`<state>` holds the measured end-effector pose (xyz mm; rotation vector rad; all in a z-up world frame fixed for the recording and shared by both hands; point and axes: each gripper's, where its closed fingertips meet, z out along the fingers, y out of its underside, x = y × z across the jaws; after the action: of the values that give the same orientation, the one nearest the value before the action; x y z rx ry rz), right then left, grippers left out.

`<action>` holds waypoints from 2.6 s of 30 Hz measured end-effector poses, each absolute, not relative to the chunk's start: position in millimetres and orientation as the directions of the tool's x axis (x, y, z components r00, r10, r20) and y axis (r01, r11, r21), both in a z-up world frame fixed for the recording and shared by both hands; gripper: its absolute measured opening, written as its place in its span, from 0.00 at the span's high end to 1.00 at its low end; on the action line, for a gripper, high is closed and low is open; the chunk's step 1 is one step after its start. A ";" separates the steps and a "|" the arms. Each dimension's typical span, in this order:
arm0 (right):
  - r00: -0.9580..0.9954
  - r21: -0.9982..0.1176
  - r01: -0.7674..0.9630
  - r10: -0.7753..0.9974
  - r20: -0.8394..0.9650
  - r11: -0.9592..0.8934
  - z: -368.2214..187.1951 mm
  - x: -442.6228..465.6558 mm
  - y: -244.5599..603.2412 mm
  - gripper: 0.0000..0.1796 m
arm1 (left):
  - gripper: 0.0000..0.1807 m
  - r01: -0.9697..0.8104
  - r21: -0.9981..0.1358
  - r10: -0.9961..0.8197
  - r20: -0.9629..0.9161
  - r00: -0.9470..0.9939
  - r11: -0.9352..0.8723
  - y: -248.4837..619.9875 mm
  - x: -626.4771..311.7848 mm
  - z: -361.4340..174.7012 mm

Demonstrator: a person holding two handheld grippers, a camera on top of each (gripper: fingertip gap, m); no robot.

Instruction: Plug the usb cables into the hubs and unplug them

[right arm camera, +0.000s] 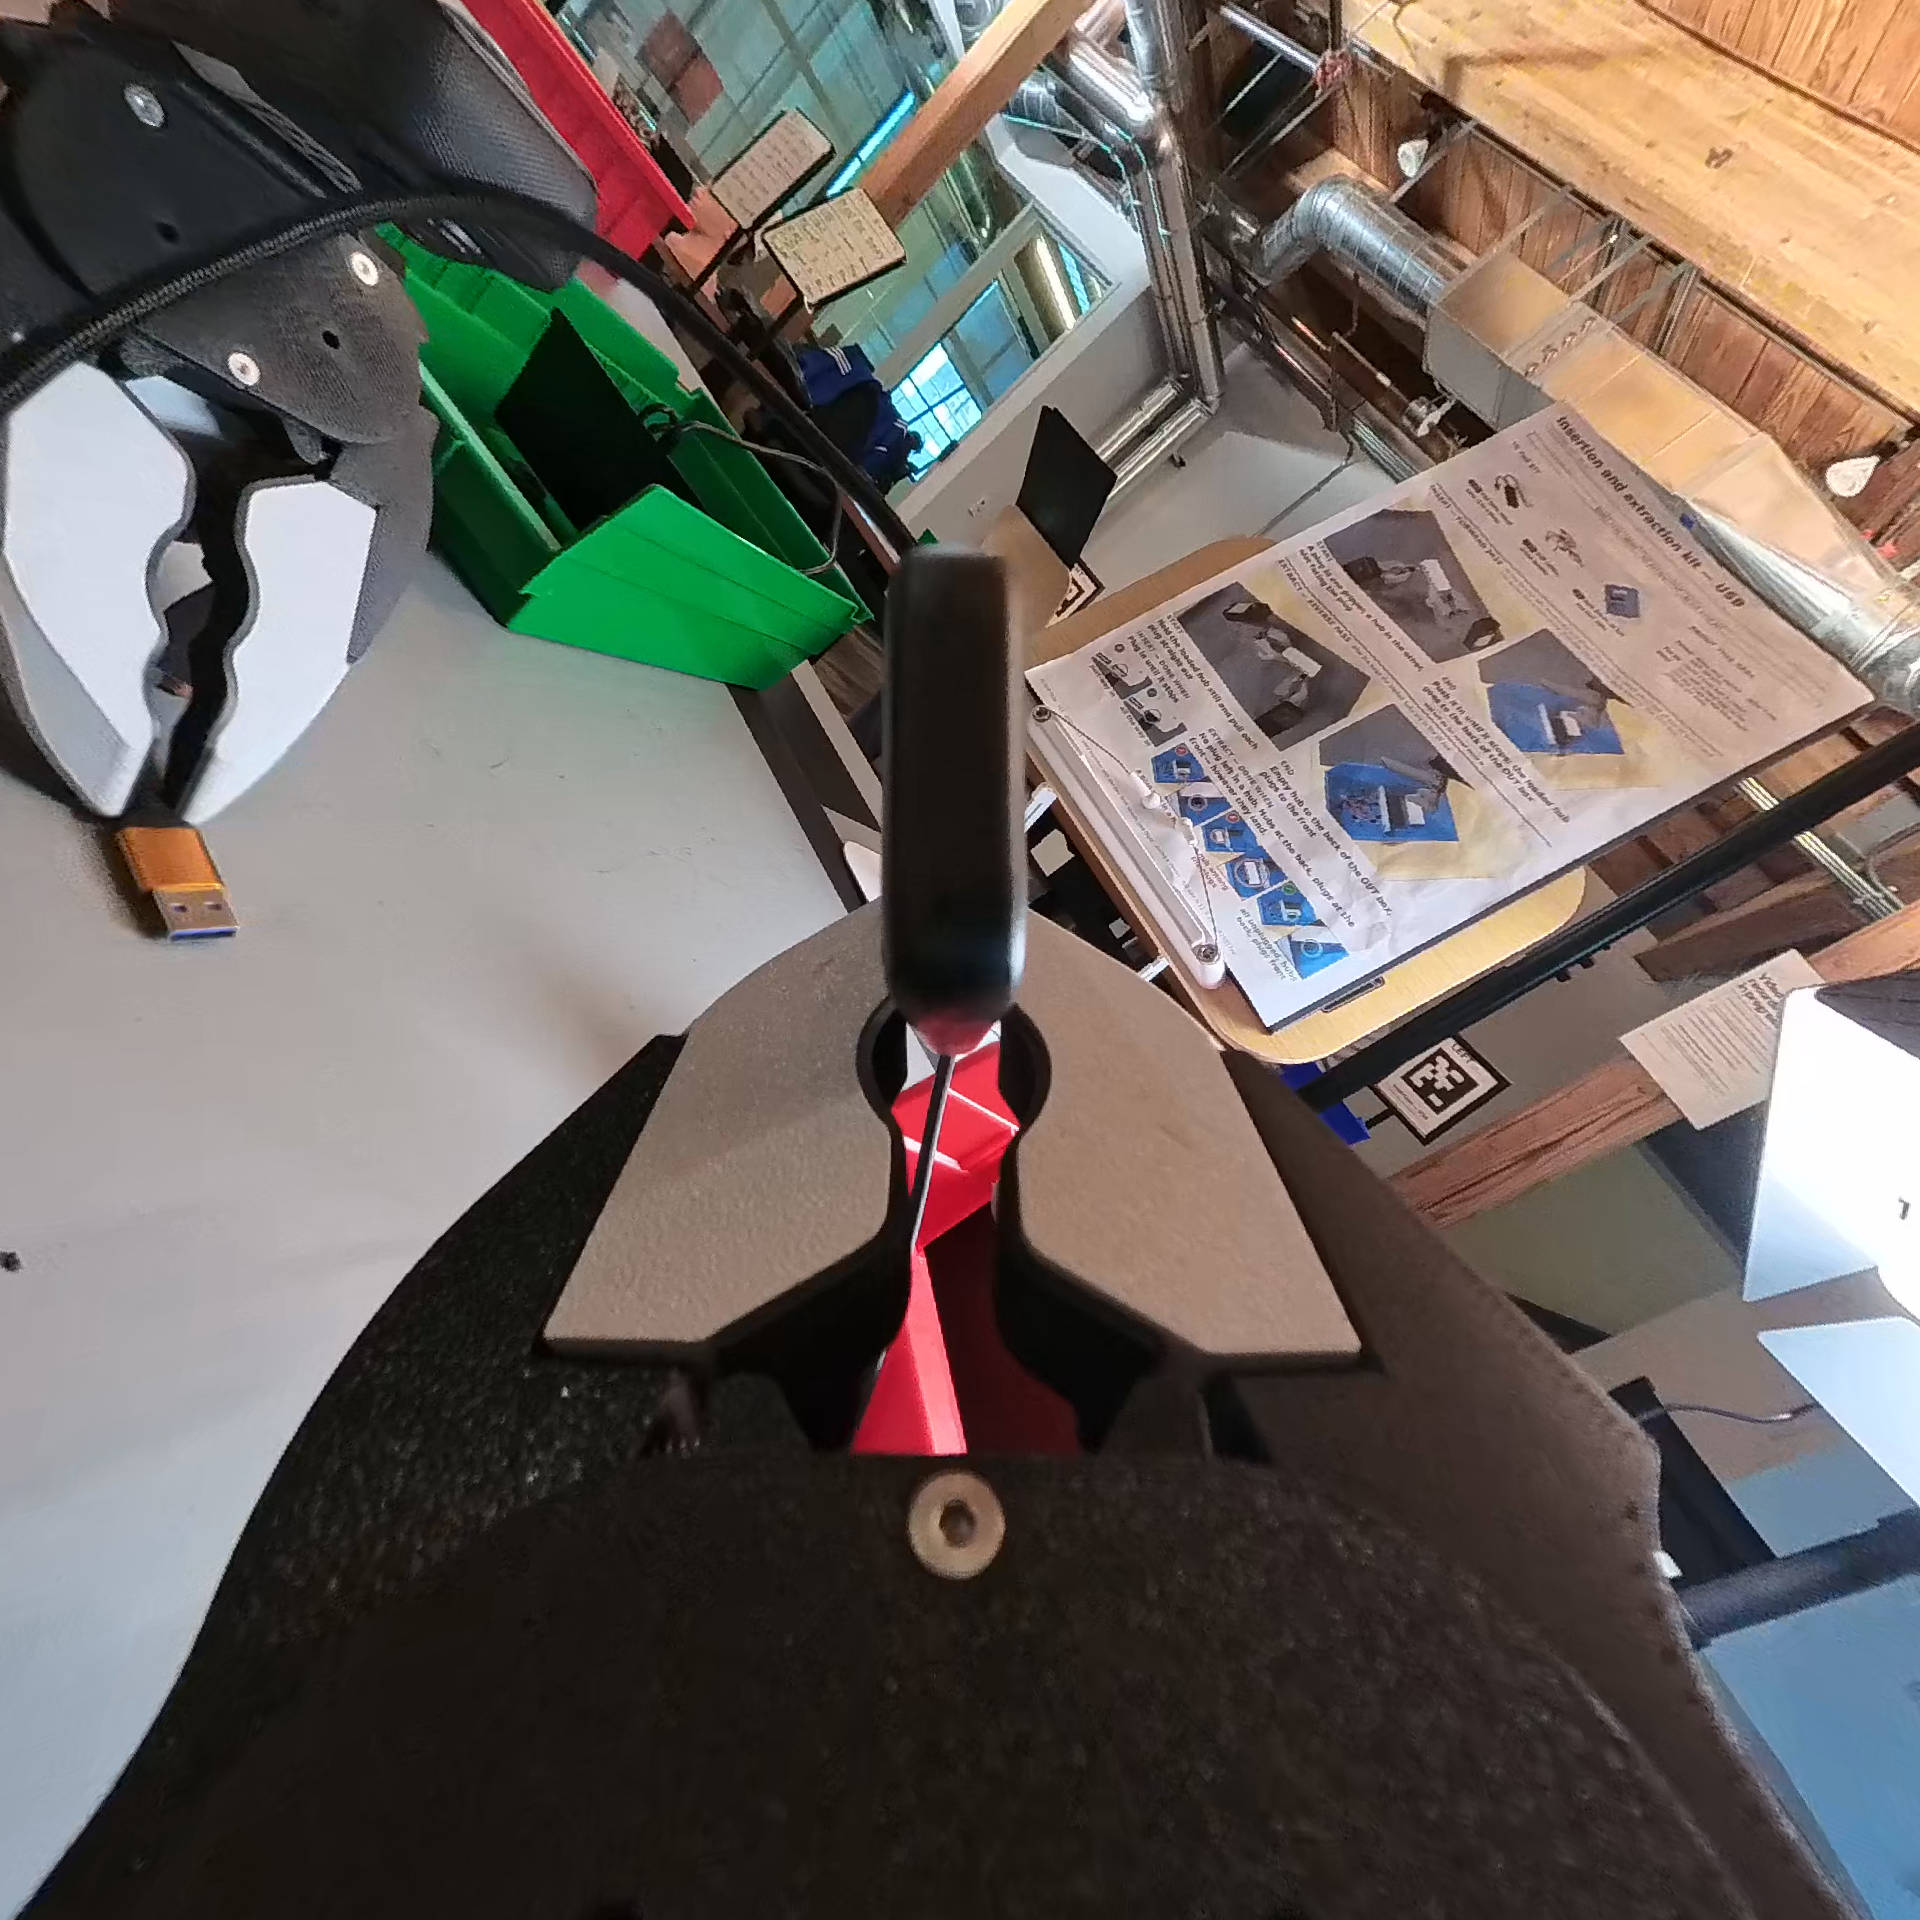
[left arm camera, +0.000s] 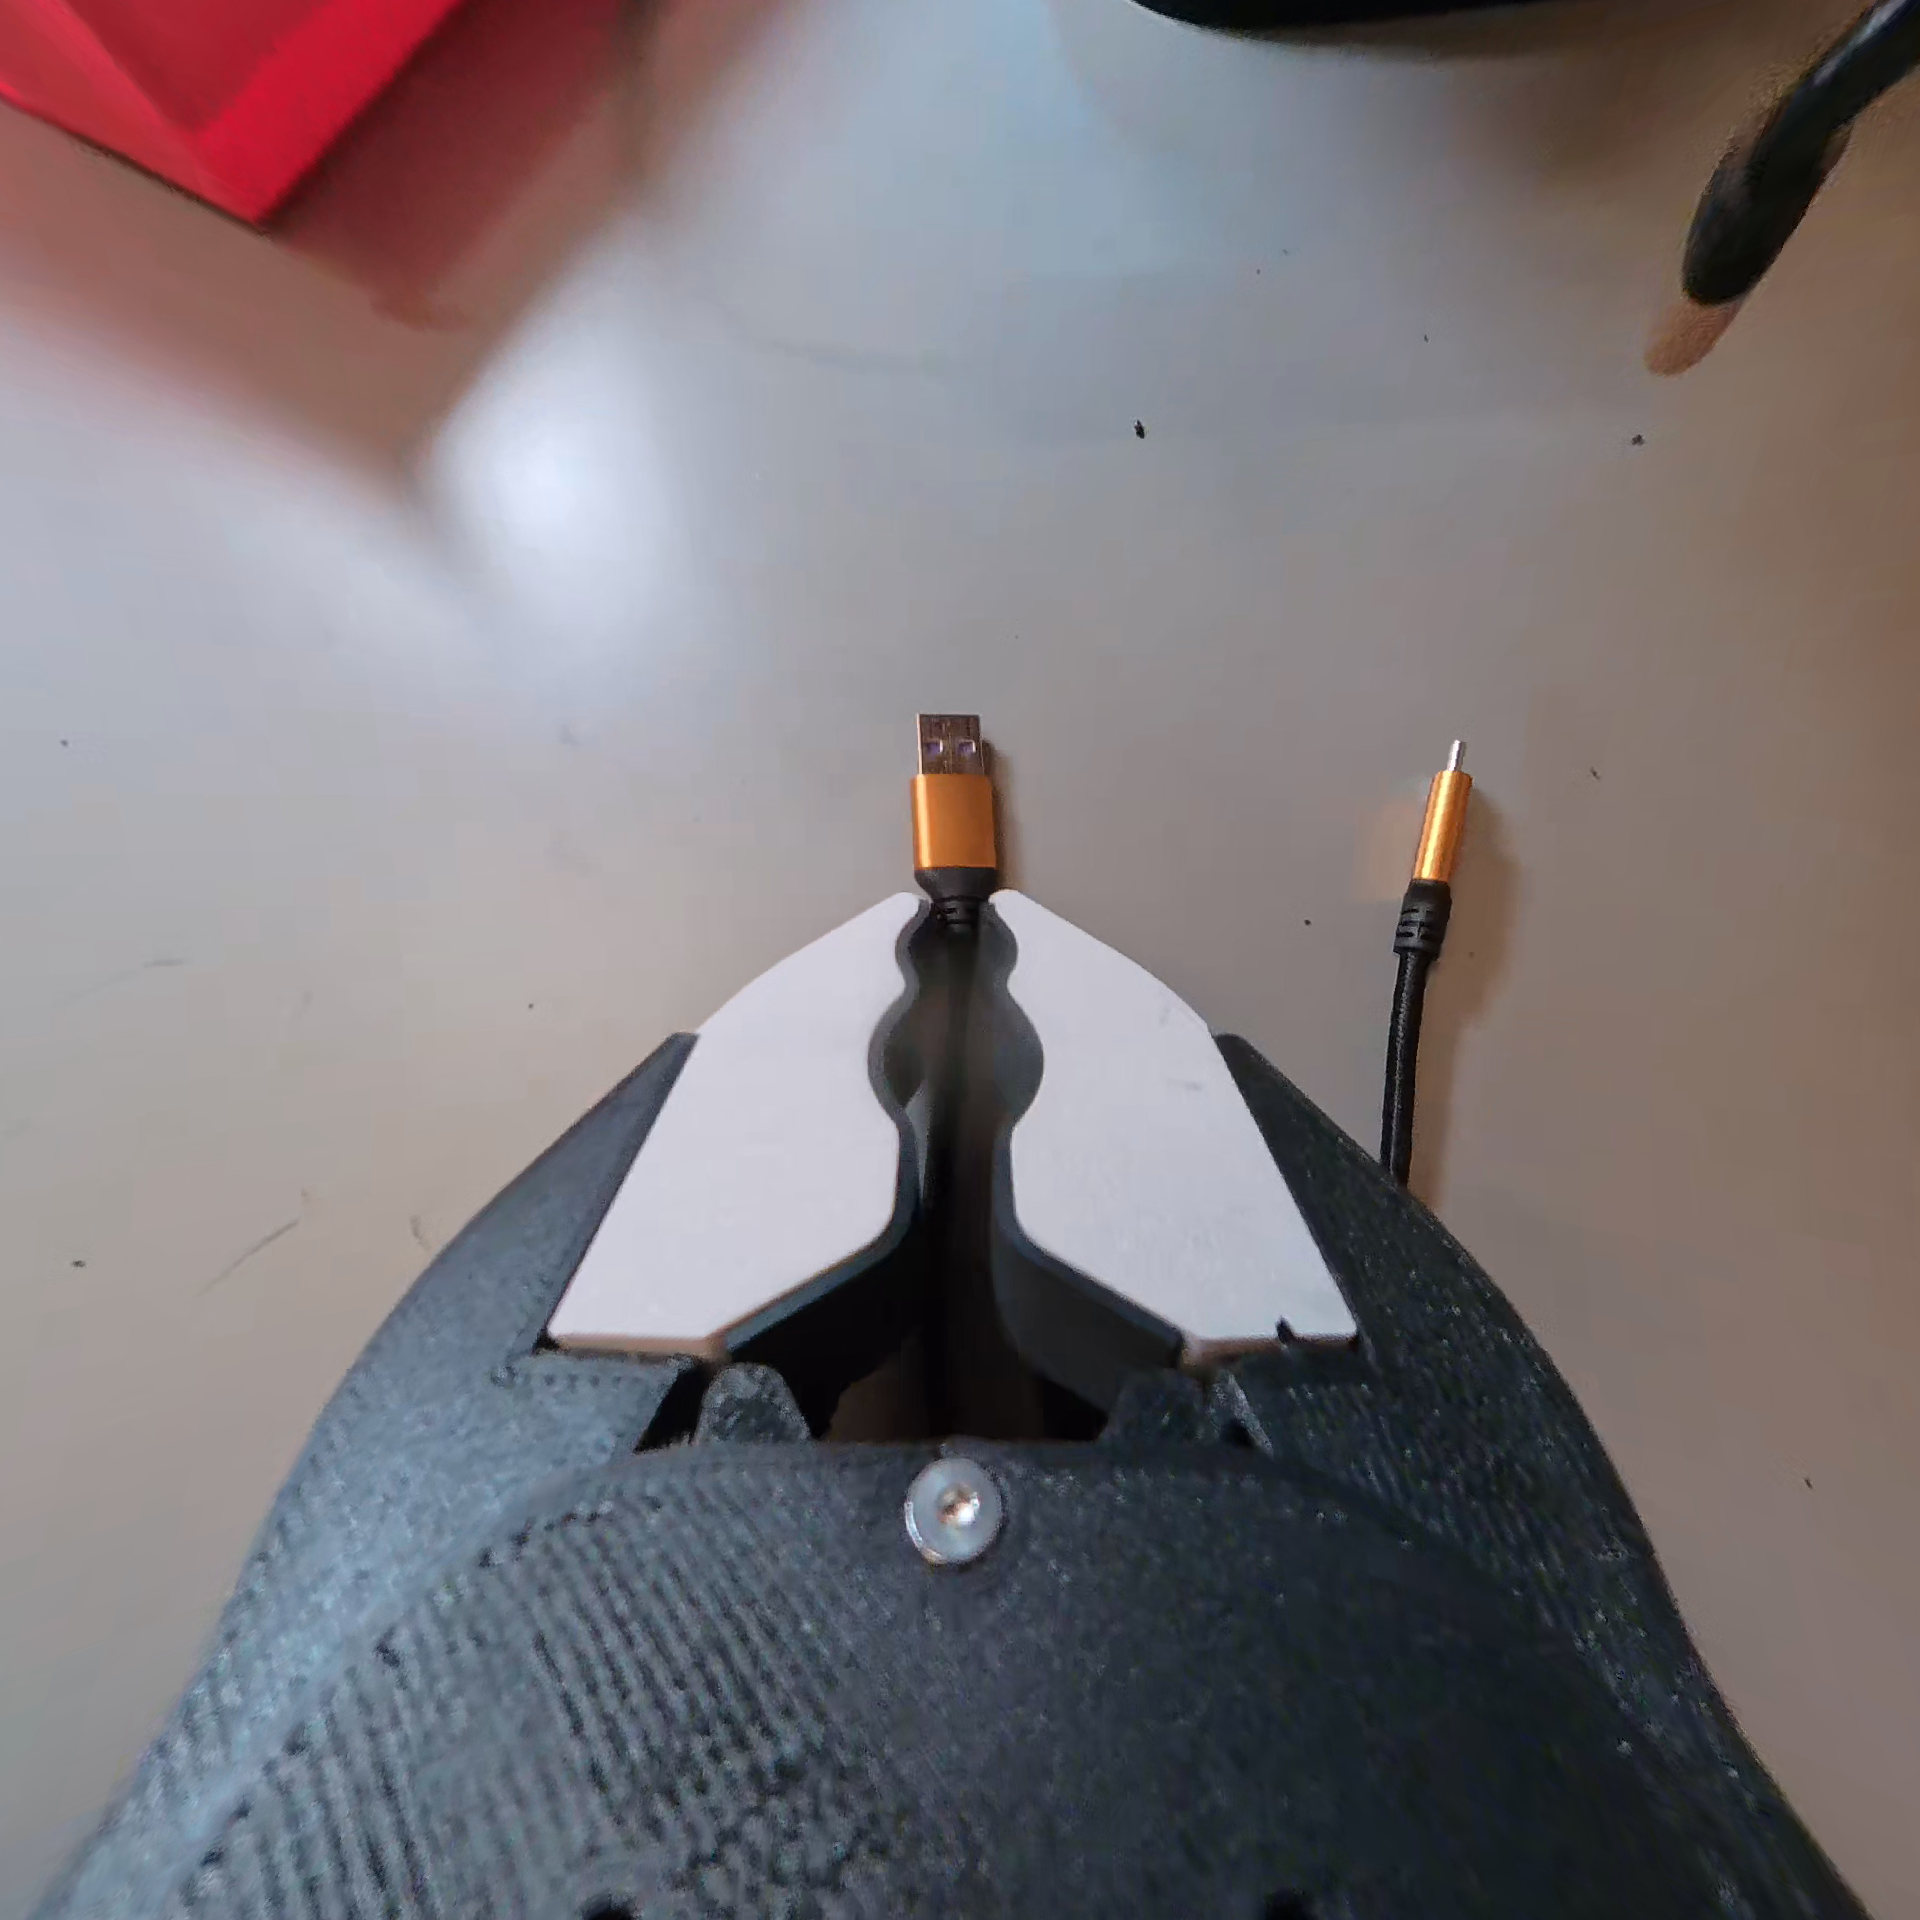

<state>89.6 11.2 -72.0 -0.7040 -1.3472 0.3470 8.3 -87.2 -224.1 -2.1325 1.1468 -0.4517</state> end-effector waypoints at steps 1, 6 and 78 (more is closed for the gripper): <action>0.212 -0.639 0.164 0.606 0.767 0.751 -72.2 89.5 10.9 0.93 | 0.96 -0.608 -0.695 -0.833 -0.022 0.553 -0.385 -87.1 8.0 -224.0; 0.203 -0.613 0.166 0.581 0.788 0.772 -71.8 89.6 7.6 0.93 | 0.96 -0.463 -0.793 -0.838 0.106 0.535 -0.396 -91.5 -3.6 -195.8; -0.132 -0.132 0.537 0.237 0.963 0.834 -162.5 50.6 -9.4 0.93 | 0.96 -0.337 -0.636 -0.694 0.469 0.546 -0.695 -58.3 43.8 -155.4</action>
<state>50.6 -9.4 -162.5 -0.6030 -1.7165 -0.2861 43.8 -58.3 -155.4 -2.3070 0.8334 -0.9987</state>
